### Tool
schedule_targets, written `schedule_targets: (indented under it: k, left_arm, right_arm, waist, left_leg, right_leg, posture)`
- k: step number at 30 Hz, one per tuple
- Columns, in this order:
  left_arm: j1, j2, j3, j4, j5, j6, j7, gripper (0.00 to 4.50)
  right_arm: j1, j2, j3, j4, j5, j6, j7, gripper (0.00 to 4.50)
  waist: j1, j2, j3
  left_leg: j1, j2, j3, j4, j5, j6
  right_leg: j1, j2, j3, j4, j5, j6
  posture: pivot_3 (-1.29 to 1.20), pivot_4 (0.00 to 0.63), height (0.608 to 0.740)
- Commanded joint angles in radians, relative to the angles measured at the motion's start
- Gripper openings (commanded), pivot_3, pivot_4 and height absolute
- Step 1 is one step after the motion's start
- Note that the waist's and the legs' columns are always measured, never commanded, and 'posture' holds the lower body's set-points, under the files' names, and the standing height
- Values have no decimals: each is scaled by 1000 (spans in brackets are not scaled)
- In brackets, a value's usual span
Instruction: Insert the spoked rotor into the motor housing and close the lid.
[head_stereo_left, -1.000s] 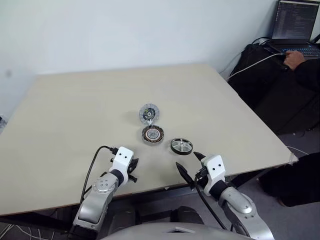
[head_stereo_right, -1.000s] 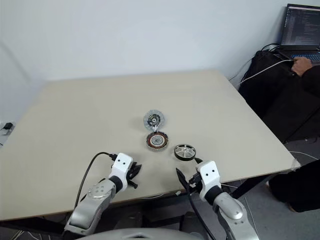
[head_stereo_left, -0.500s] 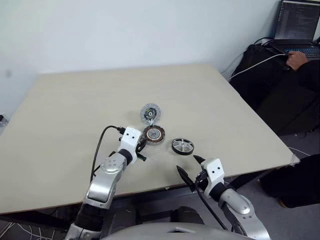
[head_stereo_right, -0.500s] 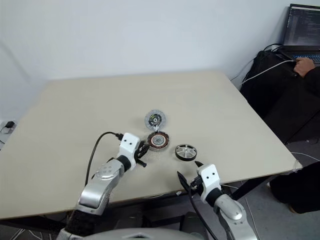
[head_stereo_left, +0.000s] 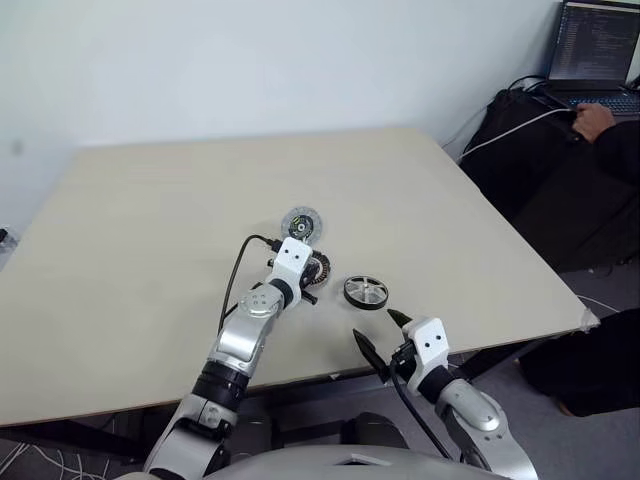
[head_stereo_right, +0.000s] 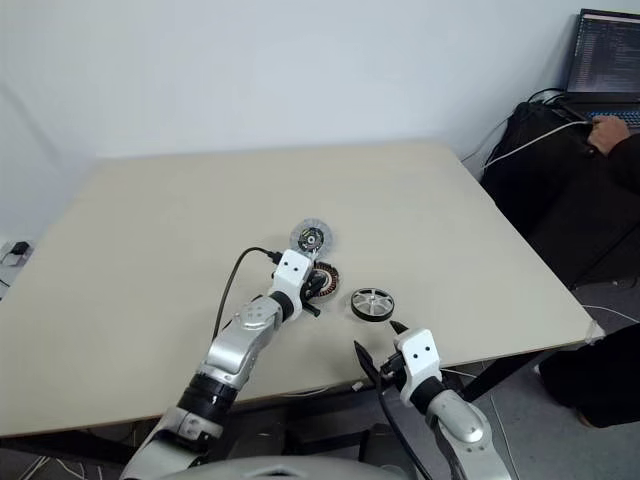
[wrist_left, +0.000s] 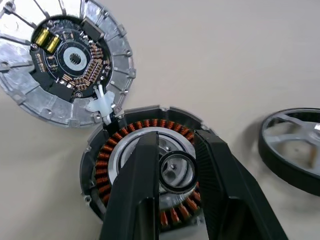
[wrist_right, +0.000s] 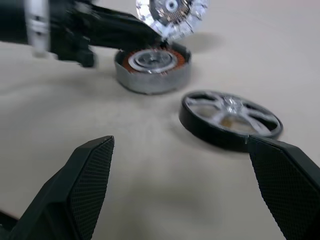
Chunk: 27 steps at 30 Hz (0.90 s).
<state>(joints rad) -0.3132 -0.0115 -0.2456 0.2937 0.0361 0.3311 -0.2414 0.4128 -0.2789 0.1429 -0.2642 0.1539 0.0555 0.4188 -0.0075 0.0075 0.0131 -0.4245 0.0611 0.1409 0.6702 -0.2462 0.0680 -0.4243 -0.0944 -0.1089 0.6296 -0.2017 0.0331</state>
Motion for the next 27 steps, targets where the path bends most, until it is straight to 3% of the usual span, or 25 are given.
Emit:
schedule_targets:
  k: [1, 21, 22, 27]
  left_arm:
    - [-56, -23, 10, 50, 11, -50, 25, 690]
    - [-117, -53, 35, 225, 33, -76, 85, 690]
    - [-117, -53, 36, 228, 32, -75, 84, 1422]
    - [-102, -64, 43, 207, 23, -96, 80, 2980]
  right_arm:
    - [-14, 6, -2, -61, 0, 15, -11, 4500]
    - [20, 10, 5, -141, -7, 71, -45, 4500]
    - [19, 10, 5, -145, -7, 76, -47, 4500]
    - [16, 9, 7, -160, -6, 93, -50, 4500]
  waist:
    - [0, 0, 0]
    - [-1, -2, 1]
    - [-1, -2, 1]
    - [0, -2, 1]
  left_leg:
    - [0, 0, 0, 0, 0, 0]
    - [-1, 0, -1, 3, -1, 1]
    - [-1, 0, -1, 3, -1, 1]
    - [-2, 0, -1, 4, -1, 1]
  right_leg:
    - [0, 0, 0, 0, 0, 0]
    - [0, 0, 0, 1, 0, 0]
    - [0, 0, 0, 1, 0, 0]
    - [0, -1, -1, 1, 0, 0]
  posture:
    - [0, 0, 740]
    - [0, 0, 740]
    - [0, 0, 740]
    - [0, 0, 740]
